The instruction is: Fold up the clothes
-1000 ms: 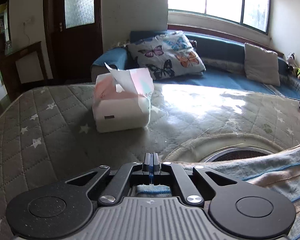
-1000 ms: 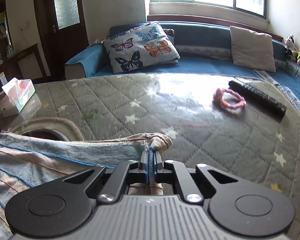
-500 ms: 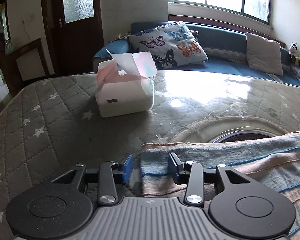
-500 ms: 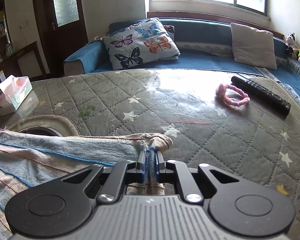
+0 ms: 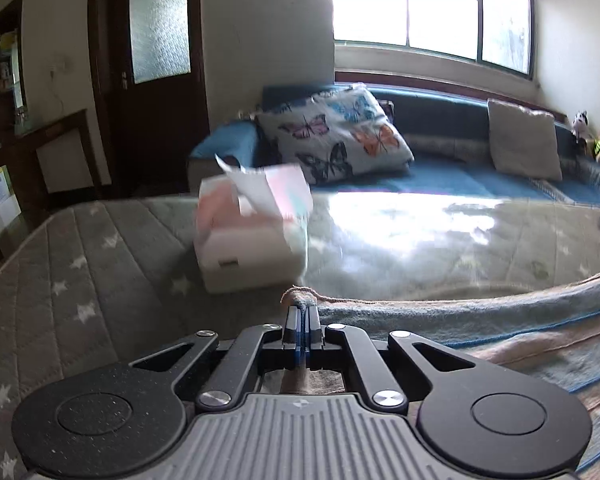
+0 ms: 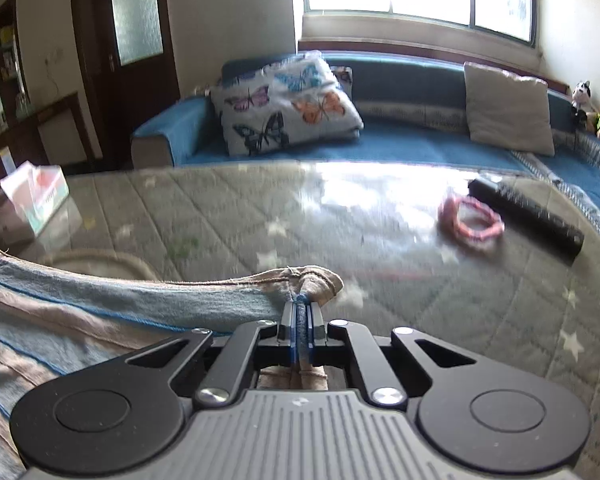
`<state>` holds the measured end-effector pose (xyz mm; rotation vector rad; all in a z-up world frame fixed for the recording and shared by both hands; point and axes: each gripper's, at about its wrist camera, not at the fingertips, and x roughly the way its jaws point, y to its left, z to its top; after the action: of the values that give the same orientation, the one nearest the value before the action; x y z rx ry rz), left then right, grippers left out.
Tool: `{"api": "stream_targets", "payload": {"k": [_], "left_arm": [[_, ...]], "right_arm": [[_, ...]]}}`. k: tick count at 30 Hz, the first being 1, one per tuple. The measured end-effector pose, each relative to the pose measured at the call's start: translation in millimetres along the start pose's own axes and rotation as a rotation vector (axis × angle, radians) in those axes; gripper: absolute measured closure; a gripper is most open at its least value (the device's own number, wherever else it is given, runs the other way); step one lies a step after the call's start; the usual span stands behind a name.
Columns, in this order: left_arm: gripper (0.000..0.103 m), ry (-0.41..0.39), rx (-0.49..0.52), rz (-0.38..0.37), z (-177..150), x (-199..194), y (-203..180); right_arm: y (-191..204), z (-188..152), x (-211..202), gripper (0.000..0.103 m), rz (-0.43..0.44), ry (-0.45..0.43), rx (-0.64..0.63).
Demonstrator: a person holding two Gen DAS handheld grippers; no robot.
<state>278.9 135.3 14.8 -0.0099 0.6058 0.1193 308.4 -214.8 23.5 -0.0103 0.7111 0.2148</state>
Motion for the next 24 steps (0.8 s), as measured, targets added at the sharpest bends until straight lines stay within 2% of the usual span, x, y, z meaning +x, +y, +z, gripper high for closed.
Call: {"api": "stream_targets", "payload": {"k": [4,6,9,11,12,15,17,19,24], "left_arm": [[0.101,0.056,0.011,0.026,-3,17,0],[0.097,0.082,0.017,0.034,-7,24,0],[0.096,0.084,0.019,0.033,-9,19,1],[0.092,0.080,0.019,0.033,-8,11,0],[0.088,0.077,0.017,0.031,-8,7,0],[0.059,0.068,0.023,0.028,-9,-9,-5],[0.058,0.056,0.046,0.014,-14,-22,-11],[0.049,0.057,0.062,-0.003,-20,-35,-18],[0.038,0.062,0.114,-0.047,-42,-68,-38]], "right_arm": [[5,7,11,0.096,-0.007,0.005,-0.009],[7,6,15,0.091,-0.012,0.022,-0.013],[9,5,12,0.083,-0.011,0.037,-0.036],[13,4,4,0.080,-0.003,0.044,-0.064],[16,3,-1,0.079,0.001,0.046,-0.079],[24,1,-18,0.072,0.022,0.058,-0.112],[31,-3,-29,0.070,0.039,0.066,-0.135],[40,-9,-40,0.065,0.055,0.078,-0.162],[60,-34,-67,0.060,0.098,0.114,-0.230]]}}
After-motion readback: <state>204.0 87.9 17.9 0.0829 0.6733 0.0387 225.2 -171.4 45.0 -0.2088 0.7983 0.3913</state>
